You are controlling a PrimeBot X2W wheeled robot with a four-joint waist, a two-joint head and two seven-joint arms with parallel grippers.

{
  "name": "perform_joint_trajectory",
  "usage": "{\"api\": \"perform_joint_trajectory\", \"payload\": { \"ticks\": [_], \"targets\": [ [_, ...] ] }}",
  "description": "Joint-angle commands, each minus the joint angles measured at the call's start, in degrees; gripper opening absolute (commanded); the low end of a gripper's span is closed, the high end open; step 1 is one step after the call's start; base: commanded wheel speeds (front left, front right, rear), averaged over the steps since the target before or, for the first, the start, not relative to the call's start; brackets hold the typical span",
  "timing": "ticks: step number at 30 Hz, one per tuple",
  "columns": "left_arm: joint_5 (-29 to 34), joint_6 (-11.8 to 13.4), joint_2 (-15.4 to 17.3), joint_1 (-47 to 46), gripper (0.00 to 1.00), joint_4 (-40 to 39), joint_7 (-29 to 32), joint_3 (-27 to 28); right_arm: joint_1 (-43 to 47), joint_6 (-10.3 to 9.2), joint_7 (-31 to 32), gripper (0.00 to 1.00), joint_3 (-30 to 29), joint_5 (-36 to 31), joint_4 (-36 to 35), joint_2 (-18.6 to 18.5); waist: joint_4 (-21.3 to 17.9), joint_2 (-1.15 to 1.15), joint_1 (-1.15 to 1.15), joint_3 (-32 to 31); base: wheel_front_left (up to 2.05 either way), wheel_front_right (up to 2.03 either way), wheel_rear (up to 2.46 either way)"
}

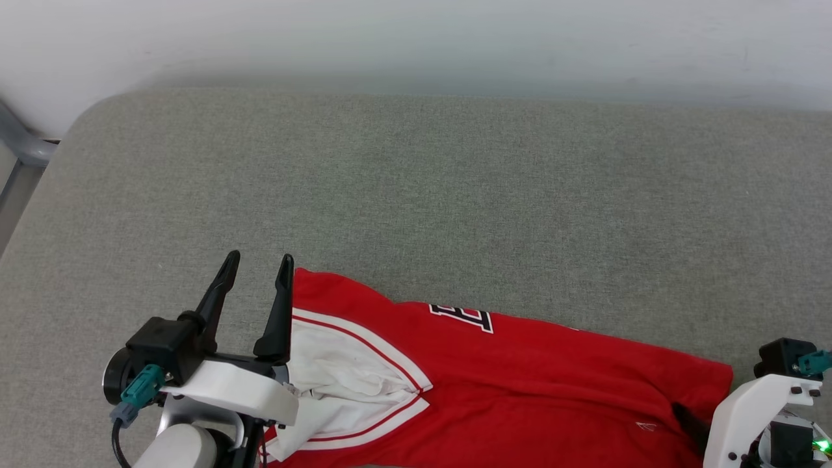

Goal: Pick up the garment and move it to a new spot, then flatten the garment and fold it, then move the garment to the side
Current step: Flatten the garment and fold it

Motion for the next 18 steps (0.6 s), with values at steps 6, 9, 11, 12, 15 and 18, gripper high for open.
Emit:
{"api": "perform_joint_trajectory", "payload": {
  "ticks": [6,9,11,12,15,18],
  "targets": [
    [1.4,-0.5,-0.8,1.9,1.00,0.3,-0.4,1.6,0.1,0.15,1.0,0.00,1.4,1.0,1.3,1.3,-0.3,0.00,0.00,-0.9,0.00,0.00,0.00],
    [1.9,-0.5,-1.0,2.5,1.00,0.6,-0.4,1.9,-0.6,0.09,0.1,0.00,1.2,1.3,0.1,0.4,-0.6,0.00,0.00,-2.1,0.00,0.00,0.00],
    [2.1,-0.4,-1.0,3.0,1.00,0.9,-0.4,2.1,-1.3,0.09,-0.4,0.00,1.0,1.5,-1.0,-0.1,-0.9,0.00,0.00,-2.9,0.00,0.00,0.00],
    [2.2,-0.4,-1.0,3.3,1.00,1.0,-0.4,2.2,-1.6,0.09,-0.5,0.00,0.8,1.5,-1.5,-0.5,-1.1,0.00,0.00,-3.3,0.00,0.00,0.00],
    [2.5,0.0,-0.6,3.9,1.00,1.2,-0.3,2.2,-1.9,0.09,-0.1,0.00,-0.3,1.5,-2.4,-1.4,-1.5,0.00,0.00,-4.4,0.00,0.00,0.00],
    [2.8,0.5,-0.4,5.0,1.00,1.1,-0.2,1.9,-1.7,0.08,1.3,0.00,-5.9,0.4,-4.3,-2.6,-2.1,0.00,0.00,-5.8,0.00,0.00,0.00]
  ]
}}
